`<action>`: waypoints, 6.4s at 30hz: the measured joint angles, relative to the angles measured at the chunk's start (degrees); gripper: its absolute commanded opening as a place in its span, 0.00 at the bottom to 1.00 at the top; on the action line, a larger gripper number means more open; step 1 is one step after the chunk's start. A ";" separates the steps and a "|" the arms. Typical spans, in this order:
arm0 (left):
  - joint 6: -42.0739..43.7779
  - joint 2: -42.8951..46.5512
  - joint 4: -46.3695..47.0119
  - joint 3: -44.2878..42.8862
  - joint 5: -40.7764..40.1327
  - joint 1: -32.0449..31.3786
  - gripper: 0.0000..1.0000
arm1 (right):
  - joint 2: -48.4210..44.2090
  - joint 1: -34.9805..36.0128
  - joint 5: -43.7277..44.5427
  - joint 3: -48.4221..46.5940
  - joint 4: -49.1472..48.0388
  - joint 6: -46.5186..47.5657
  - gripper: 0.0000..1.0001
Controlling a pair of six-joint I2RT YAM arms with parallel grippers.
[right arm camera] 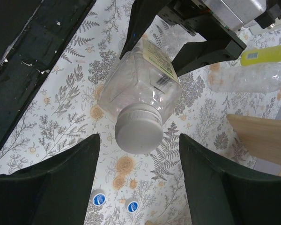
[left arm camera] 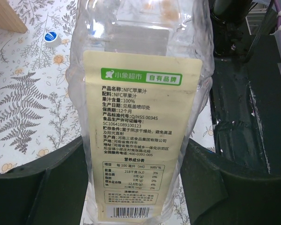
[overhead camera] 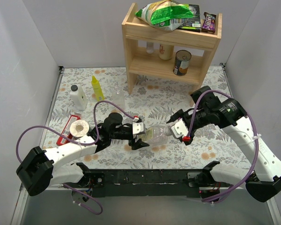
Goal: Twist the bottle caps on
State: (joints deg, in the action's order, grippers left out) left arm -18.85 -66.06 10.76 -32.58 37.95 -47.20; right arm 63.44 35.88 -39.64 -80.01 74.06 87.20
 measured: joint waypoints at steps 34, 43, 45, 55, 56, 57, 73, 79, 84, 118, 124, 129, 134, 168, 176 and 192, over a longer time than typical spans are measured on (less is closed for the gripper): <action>-1.99 -1.60 -0.63 -0.26 -7.98 -0.02 0.00 | 9.16 1.14 2.80 -2.73 -4.22 -20.52 0.16; -5.01 -5.14 6.91 -2.58 -18.16 -0.52 0.00 | 21.31 -1.79 2.12 -2.73 -10.58 -62.66 0.01; -6.19 -5.25 9.42 -3.74 -20.11 -0.42 0.00 | 21.53 -4.13 0.76 -1.27 -9.46 -68.59 0.01; -10.36 -5.73 11.74 -3.76 -18.99 -0.28 0.00 | 26.77 -11.82 -10.99 -20.79 -7.26 -73.66 0.22; -11.13 -5.79 11.76 -3.67 -18.60 -0.33 0.00 | 27.34 -12.26 -12.61 -23.87 -6.29 -72.17 0.25; -12.02 -5.81 11.82 -3.39 -17.94 -0.37 0.00 | 27.45 -12.50 -13.99 -26.45 -5.64 -70.58 0.33; -17.40 -1.09 15.26 0.17 -11.91 -0.39 0.00 | 4.07 -21.94 -11.34 -2.80 -23.34 -71.08 0.64; -16.85 1.46 13.16 -0.17 -10.73 -0.39 0.00 | 8.55 -23.19 -16.33 -2.49 -24.57 -72.00 0.65; -16.46 3.08 11.72 -0.17 -10.69 -0.39 0.00 | 8.35 -23.28 -19.21 -1.64 -23.47 -69.90 0.67; -16.13 1.97 11.82 -2.05 -10.54 -0.39 0.00 | 2.84 -23.71 -21.16 9.75 -34.69 -83.34 0.27; -18.60 -0.11 12.39 -2.75 -11.34 -0.70 0.00 | 2.14 -23.82 -18.43 10.91 -37.33 -85.94 0.09; -19.67 -4.48 12.52 -6.01 -19.52 -4.17 0.00 | 3.34 -24.17 -11.47 8.74 -39.52 -89.59 0.01; -19.58 -8.70 13.11 -10.49 -34.01 -9.14 0.00 | 6.78 -24.13 0.15 3.61 -39.12 -94.82 0.01; -20.96 -1.95 11.74 -7.39 -26.10 -5.51 0.00 | 1.97 -28.22 -10.19 4.07 -44.72 -96.43 0.67; -21.00 -1.05 11.61 -7.39 -25.44 -5.51 0.00 | 2.40 -28.22 -12.90 6.64 -44.89 -96.28 0.65; -21.14 -3.06 11.56 -7.41 -25.16 -5.44 0.14 | 2.43 -28.70 -16.22 11.19 -45.94 -97.26 0.01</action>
State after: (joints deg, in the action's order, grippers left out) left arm -39.99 -69.12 22.33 -39.99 12.80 -52.64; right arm 65.87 7.18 -55.86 -68.82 28.12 -10.07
